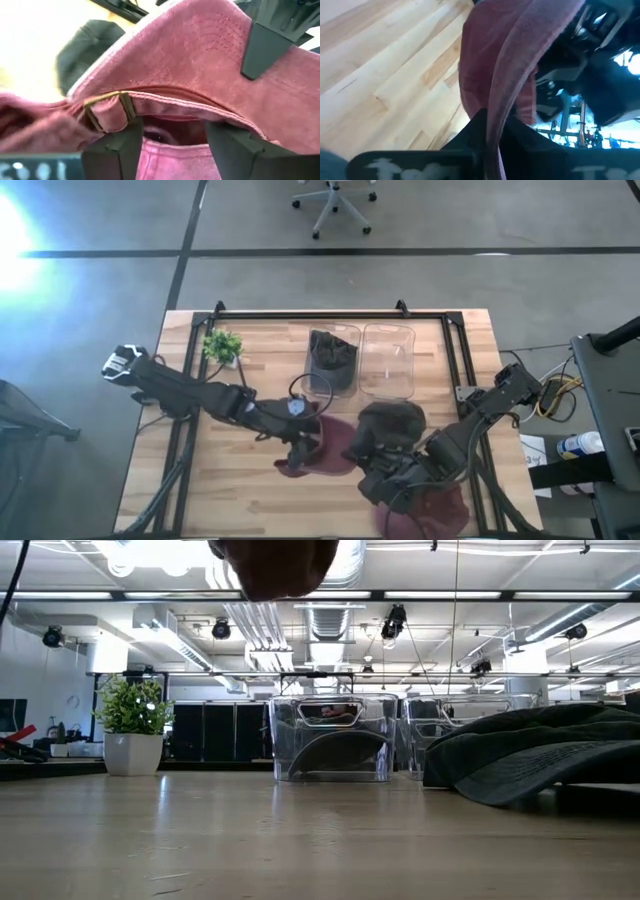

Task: Pick & Place hat
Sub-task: Put the red cap into the right transparent bin

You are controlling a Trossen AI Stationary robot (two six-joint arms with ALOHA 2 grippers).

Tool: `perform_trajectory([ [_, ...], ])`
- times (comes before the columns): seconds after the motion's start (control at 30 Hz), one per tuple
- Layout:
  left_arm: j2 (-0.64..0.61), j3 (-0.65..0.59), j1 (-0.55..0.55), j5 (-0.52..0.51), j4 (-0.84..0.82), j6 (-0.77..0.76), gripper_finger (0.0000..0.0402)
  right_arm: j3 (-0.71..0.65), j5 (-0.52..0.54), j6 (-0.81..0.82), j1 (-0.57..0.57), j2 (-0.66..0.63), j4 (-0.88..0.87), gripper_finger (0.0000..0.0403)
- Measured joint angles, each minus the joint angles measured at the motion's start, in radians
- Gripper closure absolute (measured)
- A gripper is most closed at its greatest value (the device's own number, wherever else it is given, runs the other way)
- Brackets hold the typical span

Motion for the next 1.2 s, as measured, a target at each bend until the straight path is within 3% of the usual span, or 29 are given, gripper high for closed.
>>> perform_trajectory([
  [0.23,-0.002,0.155,-0.002,-0.052,-0.256,0.022,0.0170,-0.001,-0.003,0.049,0.000,0.000,-0.062,0.0371],
  [0.63,-0.033,0.210,-0.002,-0.046,-0.452,0.045,0.0170,-0.002,0.070,0.061,-0.008,-0.013,-0.054,0.0370],
  [0.73,-0.076,0.263,-0.006,-0.111,-0.538,0.046,0.0170,-0.002,0.123,0.148,-0.010,-0.027,-0.056,0.0370],
  [0.87,-0.151,0.306,-0.039,-0.254,-0.575,0.027,0.0170,-0.021,0.297,0.370,-0.008,-0.050,-0.059,0.0370],
  [1.07,-0.234,0.268,-0.109,-0.491,-0.591,-0.012,0.0170,-0.047,0.741,0.931,0.009,-0.102,-0.141,0.0370],
  [1.2,-0.251,0.209,-0.124,-0.560,-0.592,-0.066,0.0170,-0.052,0.827,1.375,-0.023,-0.123,-0.228,0.0370],
])
